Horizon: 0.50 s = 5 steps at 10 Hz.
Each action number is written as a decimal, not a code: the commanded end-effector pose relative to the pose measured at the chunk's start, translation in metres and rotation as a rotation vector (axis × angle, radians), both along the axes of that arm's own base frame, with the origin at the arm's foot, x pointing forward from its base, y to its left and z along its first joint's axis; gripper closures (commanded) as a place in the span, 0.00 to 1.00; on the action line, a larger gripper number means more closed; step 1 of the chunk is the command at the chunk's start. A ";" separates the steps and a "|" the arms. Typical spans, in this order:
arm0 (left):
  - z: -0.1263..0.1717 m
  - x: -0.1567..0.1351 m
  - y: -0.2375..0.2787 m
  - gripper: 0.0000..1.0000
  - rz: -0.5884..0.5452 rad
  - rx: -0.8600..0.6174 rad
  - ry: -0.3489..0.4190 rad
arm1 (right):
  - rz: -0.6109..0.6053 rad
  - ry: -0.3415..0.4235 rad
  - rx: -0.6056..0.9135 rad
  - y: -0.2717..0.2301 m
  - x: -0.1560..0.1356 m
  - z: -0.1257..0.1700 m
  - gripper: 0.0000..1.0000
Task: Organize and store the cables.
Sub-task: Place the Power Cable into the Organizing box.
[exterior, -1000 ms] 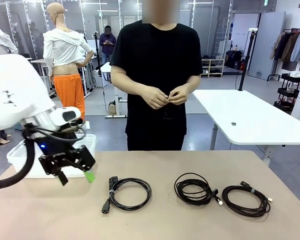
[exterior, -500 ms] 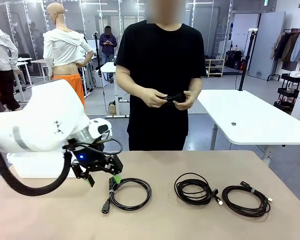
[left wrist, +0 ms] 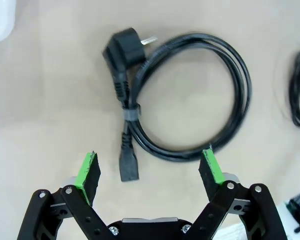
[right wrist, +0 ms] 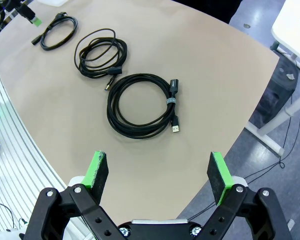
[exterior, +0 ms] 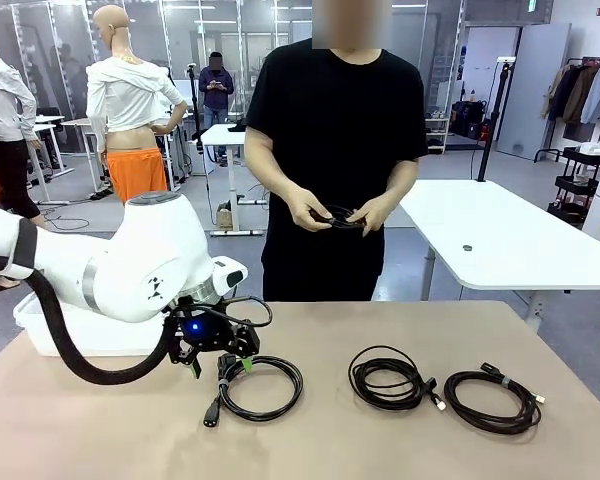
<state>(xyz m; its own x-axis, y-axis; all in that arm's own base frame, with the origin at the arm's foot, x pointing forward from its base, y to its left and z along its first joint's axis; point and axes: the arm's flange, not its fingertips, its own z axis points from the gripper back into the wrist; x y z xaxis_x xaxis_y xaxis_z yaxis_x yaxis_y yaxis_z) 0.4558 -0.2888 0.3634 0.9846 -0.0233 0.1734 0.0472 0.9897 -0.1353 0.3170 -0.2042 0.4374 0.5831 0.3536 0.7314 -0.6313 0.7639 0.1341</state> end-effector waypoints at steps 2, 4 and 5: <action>-0.024 0.027 -0.019 0.00 0.096 0.062 -0.037 | 0.005 -0.005 0.001 -0.001 -0.001 0.000 0.00; -0.036 0.032 -0.021 0.00 0.124 0.086 -0.022 | 0.005 -0.005 0.001 -0.001 -0.001 0.000 0.00; -0.040 0.034 -0.021 0.00 0.137 0.101 -0.026 | 0.005 -0.005 0.001 -0.001 -0.001 0.000 0.00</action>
<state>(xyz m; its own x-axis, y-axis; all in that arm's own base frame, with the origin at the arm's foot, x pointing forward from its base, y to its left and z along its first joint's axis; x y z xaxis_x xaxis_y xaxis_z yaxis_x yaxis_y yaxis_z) 0.4840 -0.2967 0.3241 0.9807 0.0701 0.1825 -0.0599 0.9964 -0.0607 0.3170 -0.2042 0.4374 0.5833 0.3535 0.7313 -0.6312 0.7640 0.1341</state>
